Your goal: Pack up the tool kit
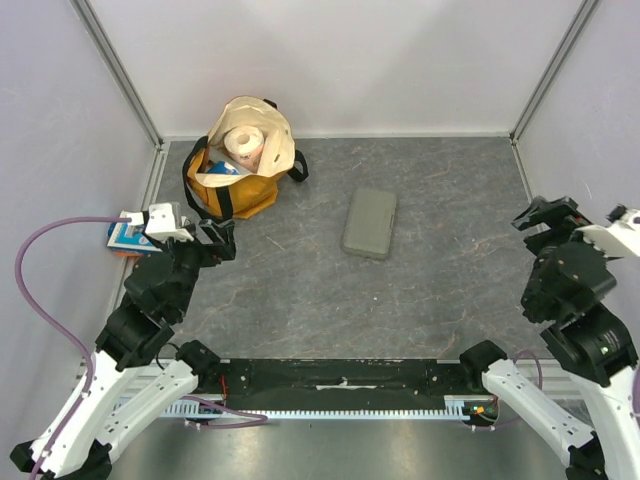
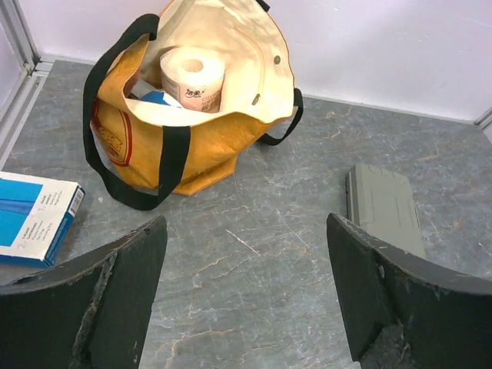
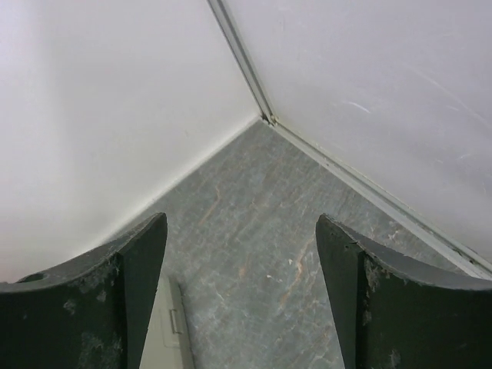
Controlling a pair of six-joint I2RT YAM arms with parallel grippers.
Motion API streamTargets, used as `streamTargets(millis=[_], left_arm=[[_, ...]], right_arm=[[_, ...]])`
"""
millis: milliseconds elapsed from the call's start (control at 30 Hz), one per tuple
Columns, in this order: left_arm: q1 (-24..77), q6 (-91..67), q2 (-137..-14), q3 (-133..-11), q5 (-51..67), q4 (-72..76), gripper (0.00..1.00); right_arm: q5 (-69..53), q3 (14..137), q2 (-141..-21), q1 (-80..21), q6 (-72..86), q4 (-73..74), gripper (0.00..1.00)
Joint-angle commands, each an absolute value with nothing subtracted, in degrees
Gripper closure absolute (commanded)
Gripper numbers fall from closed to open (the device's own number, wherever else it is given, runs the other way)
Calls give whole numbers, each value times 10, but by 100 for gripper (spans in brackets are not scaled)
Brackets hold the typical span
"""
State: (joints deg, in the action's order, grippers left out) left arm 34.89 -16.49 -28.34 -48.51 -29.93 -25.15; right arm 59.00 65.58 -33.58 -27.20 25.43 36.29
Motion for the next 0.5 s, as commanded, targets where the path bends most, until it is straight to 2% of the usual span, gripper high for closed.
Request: streamTargets(millis=[0, 467], left_arm=[[352, -139, -281, -509, -317, -230, 10], [350, -173, -297, -560, -323, -236, 8]], right_arm=[[628, 712, -322, -272, 259, 357, 15], [621, 719, -325, -272, 258, 342, 15]])
